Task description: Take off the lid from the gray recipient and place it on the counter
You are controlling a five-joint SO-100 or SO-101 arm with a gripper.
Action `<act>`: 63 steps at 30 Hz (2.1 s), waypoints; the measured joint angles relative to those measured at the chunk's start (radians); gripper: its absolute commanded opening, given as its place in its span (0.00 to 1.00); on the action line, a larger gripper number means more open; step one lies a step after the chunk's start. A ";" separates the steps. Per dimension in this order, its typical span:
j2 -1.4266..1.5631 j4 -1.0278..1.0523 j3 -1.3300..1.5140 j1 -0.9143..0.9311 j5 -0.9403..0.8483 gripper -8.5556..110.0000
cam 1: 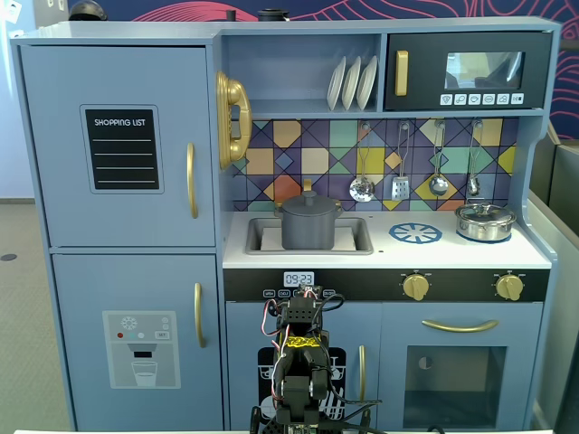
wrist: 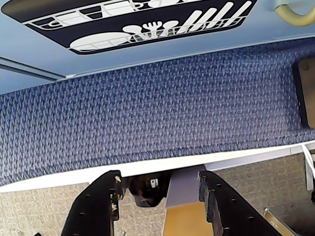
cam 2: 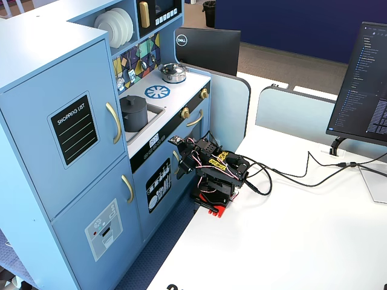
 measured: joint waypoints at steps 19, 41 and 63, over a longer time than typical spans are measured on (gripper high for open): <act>-0.011 -0.025 -0.026 0.055 -0.029 0.07; -0.212 -0.914 -0.650 0.095 -0.103 0.31; -0.627 -1.183 -0.781 0.046 -0.124 0.26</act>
